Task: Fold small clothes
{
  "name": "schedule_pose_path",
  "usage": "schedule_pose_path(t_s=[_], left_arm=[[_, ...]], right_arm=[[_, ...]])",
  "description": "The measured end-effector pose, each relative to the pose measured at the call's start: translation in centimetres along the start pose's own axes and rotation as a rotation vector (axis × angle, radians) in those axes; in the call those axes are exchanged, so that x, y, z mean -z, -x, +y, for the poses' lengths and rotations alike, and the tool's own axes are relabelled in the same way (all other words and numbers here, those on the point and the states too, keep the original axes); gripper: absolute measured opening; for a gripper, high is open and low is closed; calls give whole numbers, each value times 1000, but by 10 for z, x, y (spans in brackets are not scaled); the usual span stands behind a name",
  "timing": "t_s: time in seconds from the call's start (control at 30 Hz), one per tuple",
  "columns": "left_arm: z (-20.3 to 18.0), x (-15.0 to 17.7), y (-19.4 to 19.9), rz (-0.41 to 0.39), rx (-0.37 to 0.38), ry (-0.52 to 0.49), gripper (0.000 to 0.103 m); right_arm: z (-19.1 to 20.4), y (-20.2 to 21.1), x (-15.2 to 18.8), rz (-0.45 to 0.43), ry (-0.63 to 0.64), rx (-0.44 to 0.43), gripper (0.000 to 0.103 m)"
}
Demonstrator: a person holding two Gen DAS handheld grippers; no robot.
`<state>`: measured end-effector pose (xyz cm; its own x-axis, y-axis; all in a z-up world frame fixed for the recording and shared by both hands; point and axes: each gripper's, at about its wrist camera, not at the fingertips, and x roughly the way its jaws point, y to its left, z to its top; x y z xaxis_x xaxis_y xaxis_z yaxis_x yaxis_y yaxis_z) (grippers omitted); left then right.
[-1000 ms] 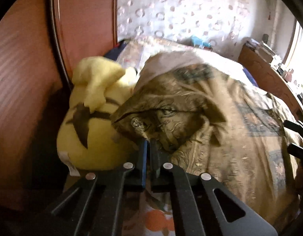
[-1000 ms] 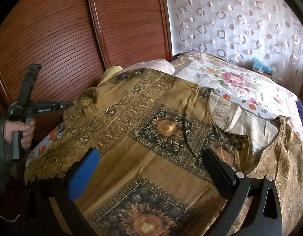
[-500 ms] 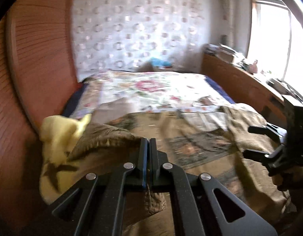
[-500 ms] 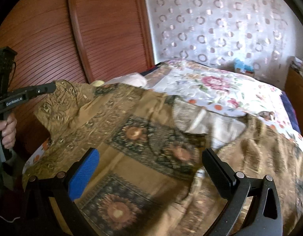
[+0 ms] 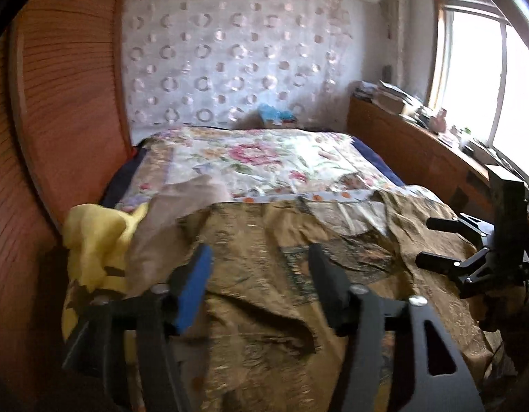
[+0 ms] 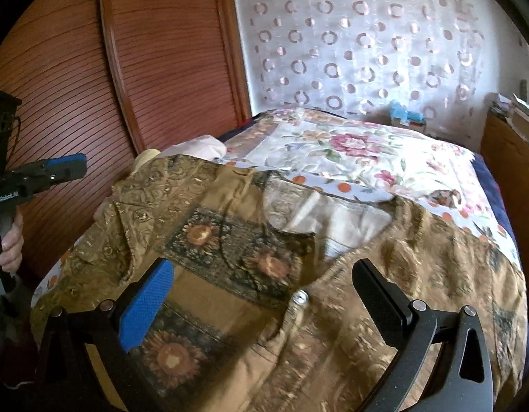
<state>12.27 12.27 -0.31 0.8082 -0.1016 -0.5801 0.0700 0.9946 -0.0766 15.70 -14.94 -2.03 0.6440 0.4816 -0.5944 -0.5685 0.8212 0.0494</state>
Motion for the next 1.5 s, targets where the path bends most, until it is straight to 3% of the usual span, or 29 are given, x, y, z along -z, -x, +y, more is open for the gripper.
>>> schedule_pose_path(t_s=[0.07, 0.27, 0.33, 0.4, 0.53, 0.77, 0.8, 0.87, 1.0, 1.07, 1.23, 1.5], left_arm=[[12, 7, 4, 0, -20, 18, 78], [48, 34, 11, 14, -118, 84, 79], [58, 43, 11, 16, -150, 103, 79], [67, 50, 10, 22, -170, 124, 79], [75, 61, 10, 35, -200, 141, 79], [75, 66, 9, -3, -231, 105, 79], [76, 66, 8, -6, -228, 105, 79], [76, 66, 4, -9, -219, 105, 79], [74, 62, -8, 3, -195, 97, 79], [71, 56, -17, 8, -176, 78, 79], [70, 36, -43, 41, -111, 60, 79], [67, 8, -96, 129, -54, 25, 54]], right_arm=[[18, -9, -4, 2, 26, -29, 96], [72, -44, -22, 32, 134, -139, 65], [97, -61, -27, 47, 170, -202, 51], [121, -80, -31, 70, 200, -271, 45], [168, -123, -29, 140, 263, -331, 45], [208, -165, -27, 197, 323, -273, 45], [208, -168, -29, 190, 309, -256, 40], [204, -171, -30, 167, 258, -158, 37], [187, -170, -30, 167, 188, -92, 44], [189, -171, -30, 175, 182, -76, 46], [158, -152, -42, 154, 140, -75, 64], [106, -106, -18, 158, 80, 52, 66]])
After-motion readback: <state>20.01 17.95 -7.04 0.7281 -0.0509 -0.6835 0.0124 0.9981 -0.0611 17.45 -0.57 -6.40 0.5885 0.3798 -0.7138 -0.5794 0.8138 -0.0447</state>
